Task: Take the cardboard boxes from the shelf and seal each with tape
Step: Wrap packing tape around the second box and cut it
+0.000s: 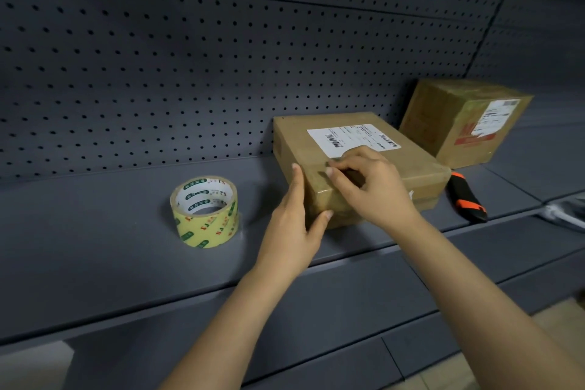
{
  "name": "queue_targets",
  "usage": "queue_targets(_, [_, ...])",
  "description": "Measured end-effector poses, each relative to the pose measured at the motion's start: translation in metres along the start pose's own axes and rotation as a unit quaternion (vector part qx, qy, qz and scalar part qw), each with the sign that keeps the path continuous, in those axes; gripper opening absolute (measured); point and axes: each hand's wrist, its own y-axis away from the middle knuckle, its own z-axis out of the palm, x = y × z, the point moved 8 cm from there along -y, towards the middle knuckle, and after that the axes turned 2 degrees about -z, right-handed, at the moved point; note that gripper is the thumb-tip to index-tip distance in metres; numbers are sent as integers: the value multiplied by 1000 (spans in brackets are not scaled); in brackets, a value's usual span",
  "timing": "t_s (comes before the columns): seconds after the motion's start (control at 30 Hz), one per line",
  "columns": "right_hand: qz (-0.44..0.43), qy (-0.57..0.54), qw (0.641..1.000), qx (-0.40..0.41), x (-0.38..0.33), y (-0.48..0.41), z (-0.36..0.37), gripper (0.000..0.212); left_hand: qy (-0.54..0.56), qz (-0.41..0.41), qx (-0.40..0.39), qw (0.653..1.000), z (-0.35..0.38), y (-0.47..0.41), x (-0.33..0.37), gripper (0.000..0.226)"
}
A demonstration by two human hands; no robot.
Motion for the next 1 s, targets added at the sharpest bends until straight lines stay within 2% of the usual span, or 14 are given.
queue_targets(0.17, [26, -19, 999, -6, -1, 8, 7, 51, -63, 28, 3, 998, -1, 1, 8, 81])
queue_targets(0.33, [4, -42, 999, -33, -2, 10, -2, 38, -44, 25, -7, 999, -4, -3, 4, 81])
queue_targets(0.43, [-7, -39, 999, -6, 9, 20, -20, 30, 13, 6, 0, 1000, -15, -3, -7, 88])
queue_targets(0.53, [20, -18, 1000, -7, 26, 35, -31, 31, -11, 56, 22, 998, -28, -1, -1, 88])
queue_targets(0.63, [29, -27, 998, -39, 29, 41, -30, 32, -62, 136, 37, 988, -32, -4, 17, 65])
queue_targets(0.73, [31, -26, 998, -44, 26, 39, -34, 34, -62, 154, 31, 986, -29, -8, 19, 47])
queue_targets(0.9, [112, 38, 993, 16, 44, 48, -59, 66, -17, 133, 3, 991, -43, -6, 9, 43])
queue_targets(1.0, [109, 82, 990, 38, 49, 57, -69, 82, -99, 141, 6, 985, -51, 1, 18, 43])
